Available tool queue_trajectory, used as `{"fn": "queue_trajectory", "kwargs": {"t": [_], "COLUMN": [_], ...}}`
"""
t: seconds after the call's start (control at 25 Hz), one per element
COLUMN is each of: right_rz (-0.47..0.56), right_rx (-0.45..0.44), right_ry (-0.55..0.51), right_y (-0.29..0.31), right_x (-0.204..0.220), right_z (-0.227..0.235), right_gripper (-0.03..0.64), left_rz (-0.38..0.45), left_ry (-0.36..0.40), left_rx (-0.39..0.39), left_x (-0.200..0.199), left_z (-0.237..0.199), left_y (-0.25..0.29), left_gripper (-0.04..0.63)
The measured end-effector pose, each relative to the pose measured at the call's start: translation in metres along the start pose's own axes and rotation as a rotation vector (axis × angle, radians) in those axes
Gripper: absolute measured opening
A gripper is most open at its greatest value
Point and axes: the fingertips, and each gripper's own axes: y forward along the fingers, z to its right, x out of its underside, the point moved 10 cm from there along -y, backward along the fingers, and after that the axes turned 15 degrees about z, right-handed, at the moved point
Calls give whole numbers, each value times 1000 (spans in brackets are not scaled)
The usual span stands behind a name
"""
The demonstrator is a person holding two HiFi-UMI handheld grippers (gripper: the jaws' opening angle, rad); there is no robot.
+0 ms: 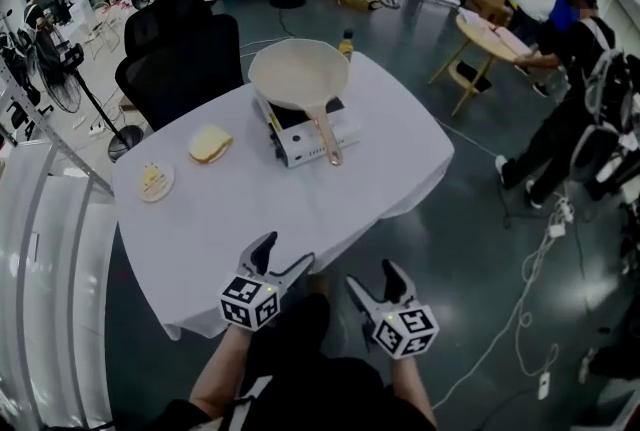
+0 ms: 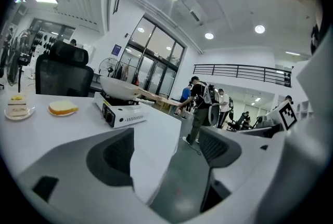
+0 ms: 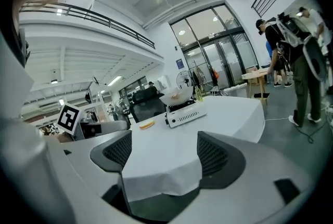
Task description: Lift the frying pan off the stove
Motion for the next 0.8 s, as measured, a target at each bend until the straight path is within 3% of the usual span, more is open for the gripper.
{"fn": "queue_trajectory", "kwargs": {"t": [0.44, 0.8], "right_rz": [23, -8], "right_rx": [-26, -101], "right_ry": [-34, -22], "right_y": [106, 184], "right_x": [-56, -76], "right_z": [57, 82], "right_gripper": [382, 382], "left_rz": [63, 103], "left_ry": [1, -82], "left_rx": [-25, -85], "left_x": [-51, -65], "left_z": [-61, -102], "left_y": [109, 157], "left_gripper": [383, 383]}}
